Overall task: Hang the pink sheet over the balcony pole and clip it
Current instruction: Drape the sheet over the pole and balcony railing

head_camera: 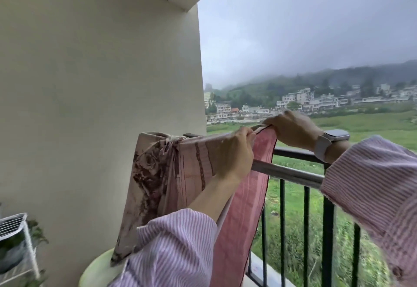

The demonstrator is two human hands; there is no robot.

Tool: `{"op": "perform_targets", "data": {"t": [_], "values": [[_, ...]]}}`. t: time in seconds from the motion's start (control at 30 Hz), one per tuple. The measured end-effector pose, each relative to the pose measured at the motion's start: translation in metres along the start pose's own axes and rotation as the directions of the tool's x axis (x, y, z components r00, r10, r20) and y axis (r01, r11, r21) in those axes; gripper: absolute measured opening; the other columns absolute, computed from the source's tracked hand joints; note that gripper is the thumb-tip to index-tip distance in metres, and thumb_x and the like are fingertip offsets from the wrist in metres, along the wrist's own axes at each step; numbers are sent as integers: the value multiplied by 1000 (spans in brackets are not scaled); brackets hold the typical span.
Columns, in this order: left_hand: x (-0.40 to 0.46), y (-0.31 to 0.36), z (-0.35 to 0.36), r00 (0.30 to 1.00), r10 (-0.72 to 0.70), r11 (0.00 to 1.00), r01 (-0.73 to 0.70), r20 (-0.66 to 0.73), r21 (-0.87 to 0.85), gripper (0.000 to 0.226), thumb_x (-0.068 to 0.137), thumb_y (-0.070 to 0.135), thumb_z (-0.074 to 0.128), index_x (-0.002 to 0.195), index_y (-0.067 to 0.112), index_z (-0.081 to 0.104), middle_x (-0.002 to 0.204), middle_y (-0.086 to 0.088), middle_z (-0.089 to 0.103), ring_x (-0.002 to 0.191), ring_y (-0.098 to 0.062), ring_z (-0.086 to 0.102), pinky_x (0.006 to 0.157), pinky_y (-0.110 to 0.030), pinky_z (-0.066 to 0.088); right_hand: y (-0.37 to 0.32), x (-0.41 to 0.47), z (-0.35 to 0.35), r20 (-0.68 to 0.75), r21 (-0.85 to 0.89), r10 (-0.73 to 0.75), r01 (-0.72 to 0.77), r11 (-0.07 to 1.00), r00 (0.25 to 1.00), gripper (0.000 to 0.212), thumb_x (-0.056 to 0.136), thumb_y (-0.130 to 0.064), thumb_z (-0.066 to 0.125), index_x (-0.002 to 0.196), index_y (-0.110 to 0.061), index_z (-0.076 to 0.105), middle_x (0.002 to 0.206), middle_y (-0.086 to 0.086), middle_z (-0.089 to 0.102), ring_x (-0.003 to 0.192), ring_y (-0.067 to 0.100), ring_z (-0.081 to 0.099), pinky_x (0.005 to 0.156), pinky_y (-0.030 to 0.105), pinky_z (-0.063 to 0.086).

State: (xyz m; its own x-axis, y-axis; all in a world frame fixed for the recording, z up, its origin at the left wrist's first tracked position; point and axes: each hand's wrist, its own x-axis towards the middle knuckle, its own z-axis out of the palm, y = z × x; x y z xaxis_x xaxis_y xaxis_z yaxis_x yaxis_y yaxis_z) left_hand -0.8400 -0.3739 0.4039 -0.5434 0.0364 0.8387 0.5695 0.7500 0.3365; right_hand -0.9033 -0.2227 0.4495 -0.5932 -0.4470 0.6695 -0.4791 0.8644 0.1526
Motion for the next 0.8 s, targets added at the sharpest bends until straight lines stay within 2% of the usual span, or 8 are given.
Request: {"op": "perform_targets", "data": {"t": [0.07, 0.2, 0.3, 0.43, 0.5, 0.6, 0.7, 0.8], "values": [[-13, 15, 2, 1000, 3, 999, -4, -9, -35, 22, 93, 22, 47, 100, 6, 62, 92, -9, 68, 77, -20, 61, 64, -22, 42, 2, -22, -15, 2, 1, 26, -26, 1000, 1000, 20, 91, -17, 47, 95, -19, 66, 80, 12, 69, 69, 29, 64, 63, 39, 55], [-38, 42, 6, 1000, 7, 992, -3, 29, -130, 18, 93, 16, 48, 93, 9, 64, 95, -5, 67, 79, -13, 57, 68, -16, 41, 28, -67, -52, -6, -31, 108, -108, 994, 994, 32, 91, -4, 42, 99, -20, 68, 82, 11, 71, 66, 28, 63, 61, 42, 56], [-51, 64, 17, 993, 7, 990, 10, 115, -139, 20, 93, 20, 48, 102, 12, 63, 111, -4, 63, 102, -18, 55, 85, -27, 42, 58, -112, -82, -15, -47, 189, -189, 981, 982, 33, 91, -5, 43, 98, -23, 69, 84, 9, 72, 68, 28, 64, 62, 43, 56], [-74, 89, 42, 947, 27, 997, -5, 321, -71, 35, 93, 28, 45, 126, 18, 49, 137, -1, 46, 129, -19, 36, 109, -42, 25, 82, -166, -123, 7, -72, 259, -258, 964, 966, 34, 88, -2, 45, 100, -22, 70, 91, 8, 73, 76, 28, 67, 70, 44, 56], [-85, 109, 49, 947, 41, 998, -22, 319, -65, 37, 93, 34, 42, 128, 23, 48, 141, 2, 42, 133, -17, 30, 112, -47, 14, 85, -189, -138, 48, -38, 280, -278, 960, 959, 32, 87, 2, 48, 104, -16, 69, 97, 10, 72, 81, 28, 67, 76, 42, 56], [-100, 149, 57, 963, 49, 990, -13, 267, -138, 56, 82, 61, 35, 122, 27, 53, 136, 8, 46, 130, -12, 34, 114, -48, 4, 82, -221, -154, 103, 2, 262, -264, 965, 960, 32, 86, 1, 50, 106, -15, 68, 102, 10, 71, 87, 27, 66, 81, 41, 54], [-111, 190, 67, 974, 92, 970, -41, 209, -238, 59, 74, 66, 44, 112, 24, 61, 119, 7, 59, 113, -12, 49, 109, -52, 23, 86, -244, -178, 189, 20, 194, -201, 979, 963, 28, 89, -3, 49, 110, -14, 65, 103, 9, 70, 86, 25, 66, 82, 35, 53], [-118, 228, 73, 993, 55, 954, -21, 105, -301, 38, 78, 43, 64, 105, 15, 67, 106, 0, 66, 100, -16, 57, 94, -47, 44, 95, -261, -208, 239, 9, 159, -166, 986, 958, 30, 91, -4, 45, 113, -14, 63, 105, 9, 69, 87, 25, 66, 84, 37, 53]]}}
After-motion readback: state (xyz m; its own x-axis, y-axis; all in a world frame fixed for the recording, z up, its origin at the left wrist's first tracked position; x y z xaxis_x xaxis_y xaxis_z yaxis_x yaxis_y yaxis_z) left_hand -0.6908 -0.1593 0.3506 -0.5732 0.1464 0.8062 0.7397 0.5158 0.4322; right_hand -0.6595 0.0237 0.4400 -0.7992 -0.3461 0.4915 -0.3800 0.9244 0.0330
